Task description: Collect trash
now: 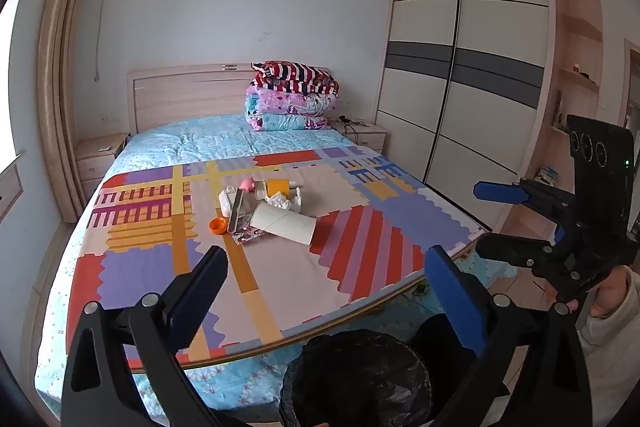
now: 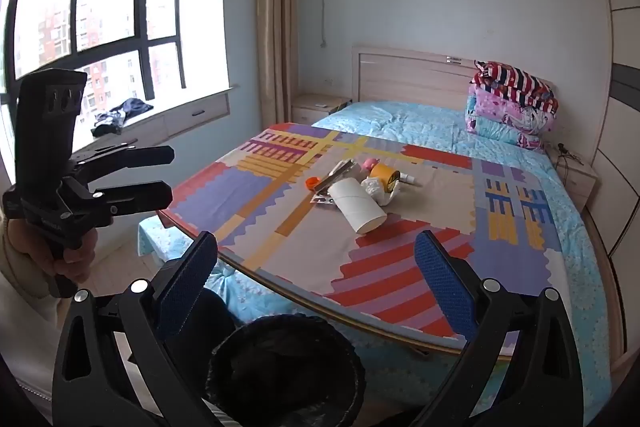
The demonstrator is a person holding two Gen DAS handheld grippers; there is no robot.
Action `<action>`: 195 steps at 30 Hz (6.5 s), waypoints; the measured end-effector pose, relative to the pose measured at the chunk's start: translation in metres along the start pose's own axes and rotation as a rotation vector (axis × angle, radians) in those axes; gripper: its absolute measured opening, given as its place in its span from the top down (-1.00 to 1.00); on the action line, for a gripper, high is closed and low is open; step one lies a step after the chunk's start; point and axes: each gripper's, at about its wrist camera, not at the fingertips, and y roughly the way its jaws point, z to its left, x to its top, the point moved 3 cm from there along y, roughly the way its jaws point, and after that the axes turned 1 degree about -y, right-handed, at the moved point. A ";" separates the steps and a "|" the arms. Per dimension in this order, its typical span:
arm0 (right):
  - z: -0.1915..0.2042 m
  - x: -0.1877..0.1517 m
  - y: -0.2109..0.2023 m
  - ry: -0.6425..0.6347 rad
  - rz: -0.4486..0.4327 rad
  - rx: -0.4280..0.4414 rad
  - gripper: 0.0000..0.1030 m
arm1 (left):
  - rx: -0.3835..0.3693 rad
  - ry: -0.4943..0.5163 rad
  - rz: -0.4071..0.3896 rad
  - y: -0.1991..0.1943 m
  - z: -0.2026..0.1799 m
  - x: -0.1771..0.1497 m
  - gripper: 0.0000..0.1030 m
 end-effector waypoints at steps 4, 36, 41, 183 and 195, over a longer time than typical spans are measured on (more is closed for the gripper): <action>0.000 0.000 0.001 0.000 0.003 -0.001 -0.94 | 0.010 0.004 -0.001 0.000 0.000 -0.001 -0.85; 0.005 -0.001 0.003 -0.013 0.008 0.004 -0.94 | 0.021 -0.020 0.015 0.005 0.005 -0.002 -0.85; 0.004 -0.001 0.003 -0.015 0.009 0.005 -0.94 | 0.022 -0.021 0.014 0.005 0.004 -0.002 -0.85; -0.052 -0.005 0.258 -0.071 0.395 0.093 0.00 | 0.079 -0.012 0.362 0.281 0.141 0.027 0.72; -0.029 0.000 0.226 -0.107 0.375 0.112 0.33 | 0.091 -0.018 0.297 0.235 0.129 0.040 0.72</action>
